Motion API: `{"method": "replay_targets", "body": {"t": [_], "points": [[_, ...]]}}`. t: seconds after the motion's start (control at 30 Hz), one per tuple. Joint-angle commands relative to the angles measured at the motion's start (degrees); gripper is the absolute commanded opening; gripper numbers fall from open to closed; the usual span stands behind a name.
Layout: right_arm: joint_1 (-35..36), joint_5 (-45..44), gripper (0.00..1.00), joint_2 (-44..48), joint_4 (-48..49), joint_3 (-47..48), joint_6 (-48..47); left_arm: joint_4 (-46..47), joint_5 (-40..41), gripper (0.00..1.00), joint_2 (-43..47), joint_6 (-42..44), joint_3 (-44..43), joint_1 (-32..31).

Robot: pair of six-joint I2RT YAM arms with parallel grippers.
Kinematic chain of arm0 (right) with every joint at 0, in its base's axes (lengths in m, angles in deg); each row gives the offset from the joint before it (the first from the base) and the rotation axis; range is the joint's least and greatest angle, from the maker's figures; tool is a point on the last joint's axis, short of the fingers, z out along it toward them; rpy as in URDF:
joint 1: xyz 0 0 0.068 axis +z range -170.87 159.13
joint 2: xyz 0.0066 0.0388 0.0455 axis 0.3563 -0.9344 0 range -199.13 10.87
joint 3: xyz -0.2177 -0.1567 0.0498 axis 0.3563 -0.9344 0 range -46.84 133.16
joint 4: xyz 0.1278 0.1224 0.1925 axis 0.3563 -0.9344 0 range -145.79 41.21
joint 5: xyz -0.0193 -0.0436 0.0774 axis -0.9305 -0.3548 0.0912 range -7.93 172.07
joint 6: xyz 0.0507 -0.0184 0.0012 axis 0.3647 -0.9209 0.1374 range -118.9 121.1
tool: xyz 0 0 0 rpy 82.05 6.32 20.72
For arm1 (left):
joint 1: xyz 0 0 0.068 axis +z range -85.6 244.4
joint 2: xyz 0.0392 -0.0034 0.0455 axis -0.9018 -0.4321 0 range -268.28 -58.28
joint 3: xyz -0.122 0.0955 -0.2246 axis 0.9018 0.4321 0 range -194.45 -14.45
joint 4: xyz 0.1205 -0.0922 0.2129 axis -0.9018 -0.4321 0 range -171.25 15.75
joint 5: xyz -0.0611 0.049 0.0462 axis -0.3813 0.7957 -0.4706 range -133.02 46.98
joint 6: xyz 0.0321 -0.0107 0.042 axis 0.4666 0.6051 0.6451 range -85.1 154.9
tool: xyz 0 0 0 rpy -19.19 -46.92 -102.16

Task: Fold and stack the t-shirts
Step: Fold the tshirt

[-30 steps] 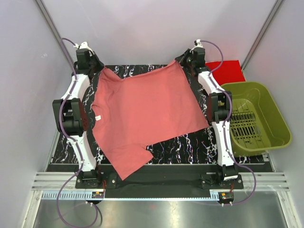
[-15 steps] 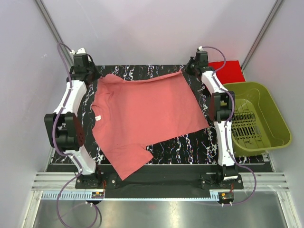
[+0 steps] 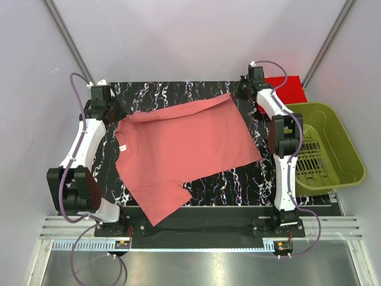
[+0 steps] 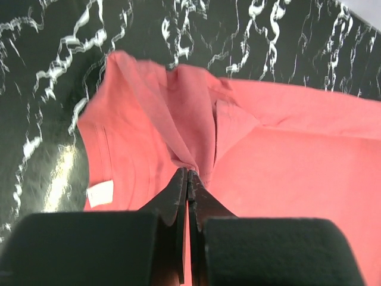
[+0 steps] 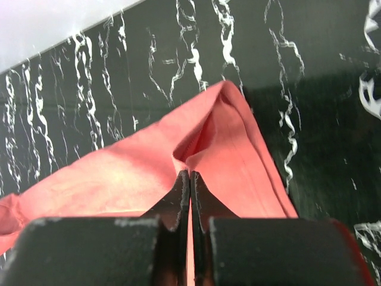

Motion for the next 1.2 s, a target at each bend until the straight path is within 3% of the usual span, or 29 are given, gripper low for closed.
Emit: {"method": "replay_targets", "body": {"t": [0.0,0.37,0.8,0.93,1.17], "points": [[-0.2,-2.4,0.0,6.9,0.2,-3.0,-2.2,-1.9,-2.5,0.0,4.0,-1.5,3.2,-0.3],[-0.2,-6.5,0.0,9.3,-1.5,-7.8,-3.2,-7.7,-0.6,0.0,11.4,0.1,11.1,-0.3],[-0.2,-7.7,0.0,7.5,-3.5,-8.7,-3.2,-1.8,-8.6,0.0,11.2,-6.0,23.6,-0.5],[-0.1,-9.6,0.0,7.2,-3.7,-9.0,-3.5,-3.5,-2.2,0.0,11.5,-4.9,23.3,-0.6],[-0.2,-9.8,0.0,7.0,-3.7,-10.1,-2.9,-4.5,1.2,0.0,12.8,-4.8,23.3,-0.6]]}}
